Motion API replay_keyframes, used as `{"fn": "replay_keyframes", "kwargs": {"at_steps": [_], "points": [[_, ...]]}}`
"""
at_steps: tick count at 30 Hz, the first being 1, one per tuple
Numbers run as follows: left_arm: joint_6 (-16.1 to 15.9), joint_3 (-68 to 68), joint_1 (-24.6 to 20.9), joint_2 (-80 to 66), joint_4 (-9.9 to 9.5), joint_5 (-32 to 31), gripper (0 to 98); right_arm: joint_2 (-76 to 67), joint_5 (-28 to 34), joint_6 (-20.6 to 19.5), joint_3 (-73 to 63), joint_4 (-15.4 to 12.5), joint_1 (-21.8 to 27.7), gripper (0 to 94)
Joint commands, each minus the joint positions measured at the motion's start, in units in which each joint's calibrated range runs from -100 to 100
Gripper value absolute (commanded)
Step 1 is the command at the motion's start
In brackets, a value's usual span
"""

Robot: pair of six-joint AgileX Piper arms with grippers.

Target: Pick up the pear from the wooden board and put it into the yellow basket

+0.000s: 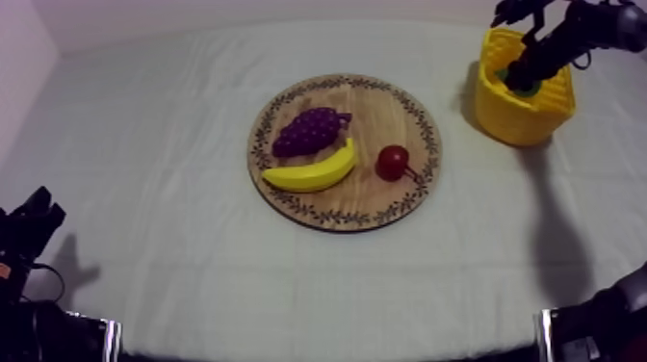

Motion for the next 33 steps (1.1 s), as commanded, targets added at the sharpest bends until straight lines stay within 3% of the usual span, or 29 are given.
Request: {"fn": "replay_keyframes", "kwargs": {"at_steps": [1, 7, 9, 13, 17, 22, 29, 33], "points": [[0.02, 0.04, -0.03, -0.04, -0.02, 0.01, 0.1, -1.16, -0.64, -0.53, 0.68, 0.21, -0.01, 56.4], [0.02, 0.04, -0.03, -0.04, -0.02, 0.01, 0.1, -5.39, -1.29, -1.35, 3.05, -0.15, 0.09, 61.3], [0.02, 0.04, -0.03, -0.04, -0.02, 0.01, 0.1, -7.22, -1.54, -1.24, 4.35, -0.64, 0.28, 58.0], [0.02, 0.04, -0.03, -0.04, -0.02, 0.01, 0.1, -12.67, -2.81, -1.14, 8.49, -1.70, 0.87, 21.6], [0.02, 0.04, -0.03, -0.04, -0.02, 0.01, 0.1, -21.06, -5.31, -1.72, 14.84, -3.41, 2.14, 5.7], [0.02, 0.04, -0.03, -0.04, -0.02, 0.01, 0.1, -33.85, -9.65, -5.17, 25.70, -5.15, 3.65, 1.6], [0.02, 0.04, -0.03, -0.04, -0.02, 0.01, 0.1, -51.39, -16.64, -7.17, 43.35, -11.82, 6.00, 4.0], [0.00, 0.04, -0.03, -0.04, -0.02, 0.01, 0.1, -61.33, -19.65, -3.59, 53.43, -17.51, 6.25, 1.5]]}}
